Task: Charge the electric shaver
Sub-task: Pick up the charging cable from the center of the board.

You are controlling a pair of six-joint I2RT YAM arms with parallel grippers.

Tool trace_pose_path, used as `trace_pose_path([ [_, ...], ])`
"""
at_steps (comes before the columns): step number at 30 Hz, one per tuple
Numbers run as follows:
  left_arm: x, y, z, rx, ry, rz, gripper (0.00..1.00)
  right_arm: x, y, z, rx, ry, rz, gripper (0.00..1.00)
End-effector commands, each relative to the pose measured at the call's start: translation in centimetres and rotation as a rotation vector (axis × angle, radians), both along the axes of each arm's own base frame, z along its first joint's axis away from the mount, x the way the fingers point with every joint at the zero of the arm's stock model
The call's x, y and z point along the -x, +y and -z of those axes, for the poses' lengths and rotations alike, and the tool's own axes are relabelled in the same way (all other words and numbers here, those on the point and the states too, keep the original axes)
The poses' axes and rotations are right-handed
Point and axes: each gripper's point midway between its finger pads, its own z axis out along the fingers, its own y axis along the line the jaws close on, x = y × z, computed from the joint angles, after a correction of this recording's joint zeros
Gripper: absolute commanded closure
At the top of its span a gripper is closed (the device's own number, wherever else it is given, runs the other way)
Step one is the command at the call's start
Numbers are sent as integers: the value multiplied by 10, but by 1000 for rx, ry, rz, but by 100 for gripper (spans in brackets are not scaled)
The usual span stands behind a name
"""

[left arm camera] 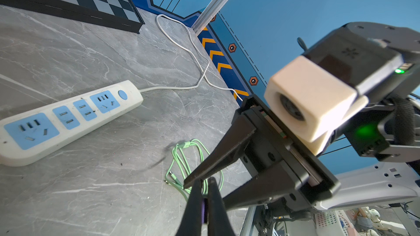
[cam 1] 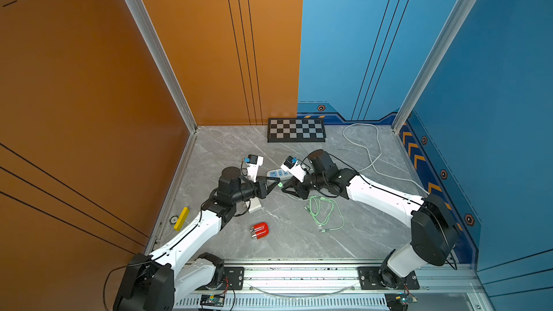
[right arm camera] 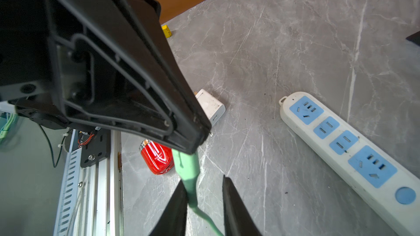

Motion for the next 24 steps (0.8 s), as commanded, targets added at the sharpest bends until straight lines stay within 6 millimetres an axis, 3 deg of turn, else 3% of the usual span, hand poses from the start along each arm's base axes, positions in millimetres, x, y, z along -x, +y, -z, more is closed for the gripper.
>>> trace_pose_path([
  [1, 9, -4, -10, 19, -29, 57, 100, 1, 2, -15, -68, 45, -67, 72],
  [14, 11, -9, -21, 30, -53, 96, 100, 9, 2, -11, -67, 107, -140, 75],
  [24, 15, -12, -9, 17, -32, 109, 100, 9, 3, -25, -88, 84, -142, 94],
])
